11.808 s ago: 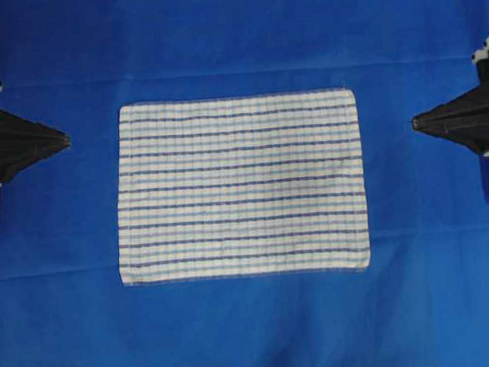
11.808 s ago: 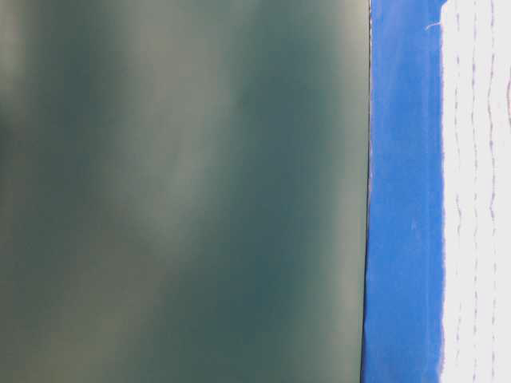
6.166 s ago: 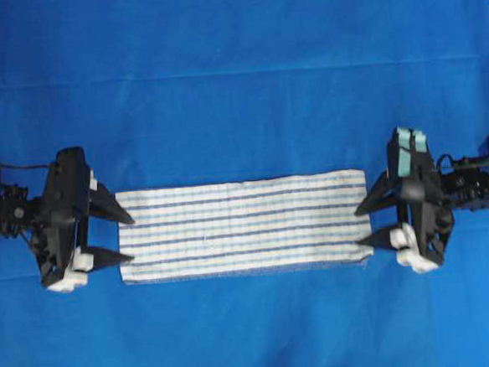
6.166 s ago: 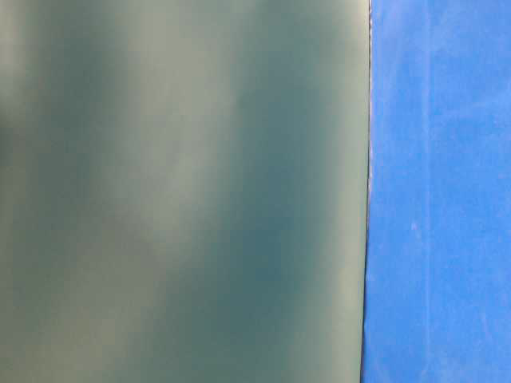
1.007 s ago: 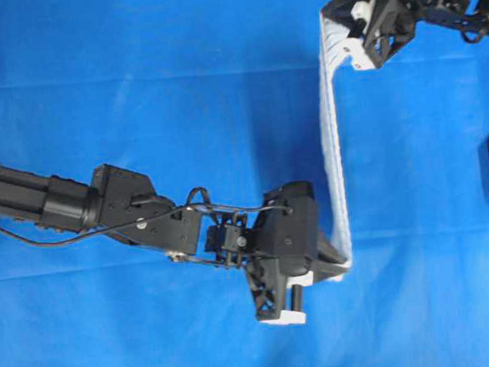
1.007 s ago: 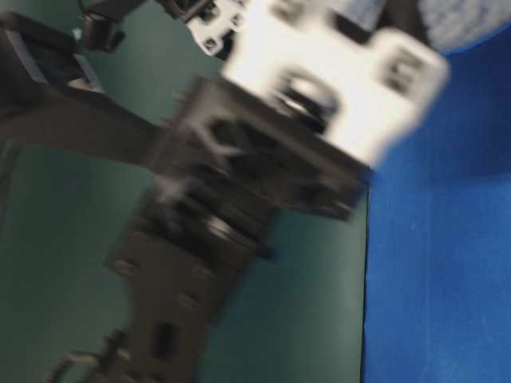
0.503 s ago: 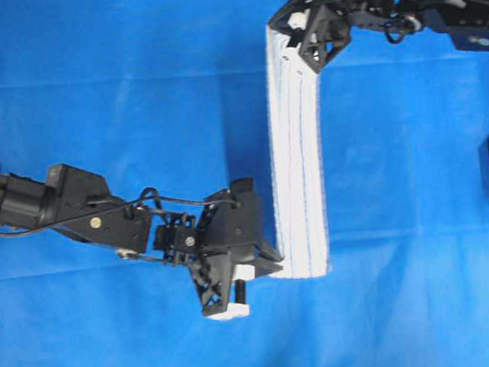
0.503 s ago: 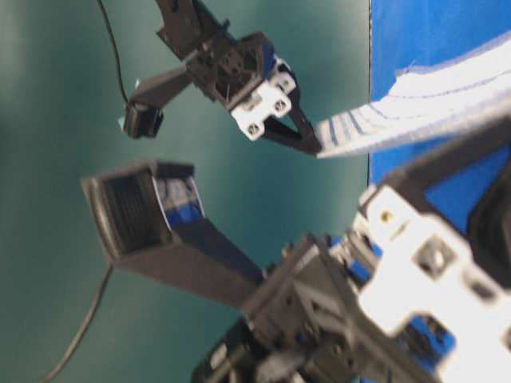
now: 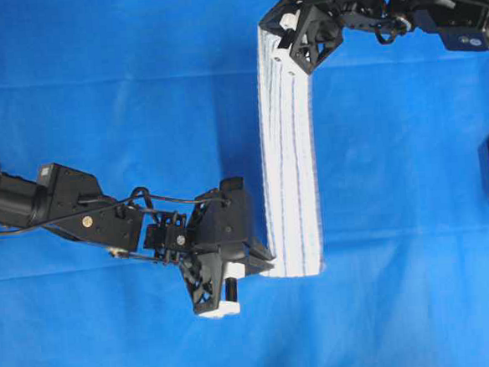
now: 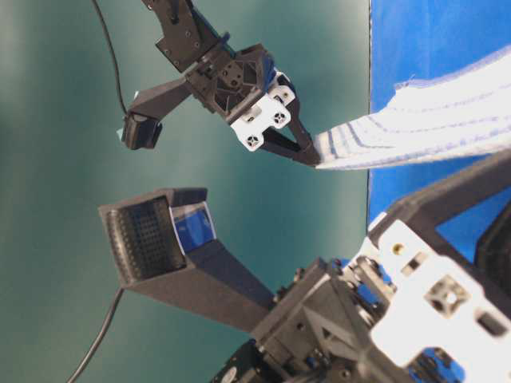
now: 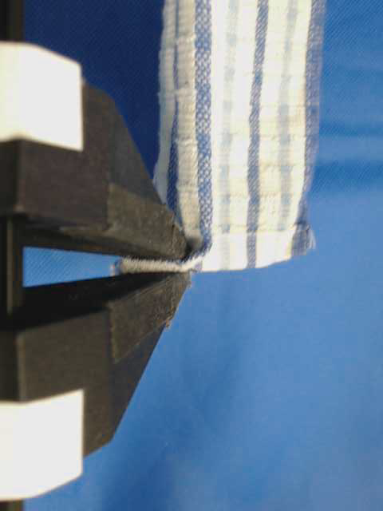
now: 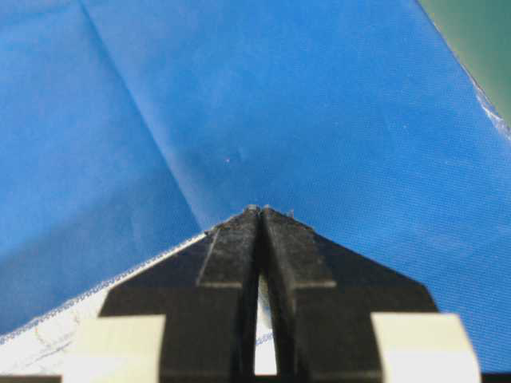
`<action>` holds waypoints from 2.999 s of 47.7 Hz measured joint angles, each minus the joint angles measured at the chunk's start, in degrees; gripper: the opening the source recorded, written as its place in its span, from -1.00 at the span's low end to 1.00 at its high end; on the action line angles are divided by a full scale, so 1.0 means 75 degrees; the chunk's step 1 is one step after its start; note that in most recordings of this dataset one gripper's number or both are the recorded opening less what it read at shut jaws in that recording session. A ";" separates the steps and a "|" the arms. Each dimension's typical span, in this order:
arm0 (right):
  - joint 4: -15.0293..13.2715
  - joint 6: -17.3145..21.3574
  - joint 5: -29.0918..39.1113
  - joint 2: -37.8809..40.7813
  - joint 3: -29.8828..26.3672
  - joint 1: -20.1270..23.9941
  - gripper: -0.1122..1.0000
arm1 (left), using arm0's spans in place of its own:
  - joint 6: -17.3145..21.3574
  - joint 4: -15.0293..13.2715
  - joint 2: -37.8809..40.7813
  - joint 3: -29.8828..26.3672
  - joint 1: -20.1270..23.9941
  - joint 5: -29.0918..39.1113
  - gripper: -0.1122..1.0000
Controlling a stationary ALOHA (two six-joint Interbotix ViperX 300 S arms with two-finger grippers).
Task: Fold the blue towel.
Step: 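Lay the strip down vertically, open both grippers and withdraw sideways, then move both grippers to the strip's far end and grasp its corners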
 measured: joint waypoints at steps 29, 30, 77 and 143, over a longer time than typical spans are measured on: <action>-0.0141 -0.0082 -0.0059 -0.0715 0.0340 0.0047 0.23 | 0.0223 0.0012 -0.1312 0.0176 0.0012 0.1898 0.47; -0.0129 -0.0082 -0.0059 -0.0809 0.0387 0.0047 0.23 | 0.0258 0.0000 -0.1441 0.0246 0.0023 0.1969 0.47; 0.0187 0.0035 -0.1512 -0.5402 0.4031 0.1605 0.23 | 0.1383 0.0012 -0.5977 0.4277 0.2438 -0.1512 0.47; 0.0094 -0.0105 -0.3410 0.0785 0.2473 -0.1008 0.42 | 0.1453 0.0012 0.1078 0.0715 0.5309 -0.2461 0.82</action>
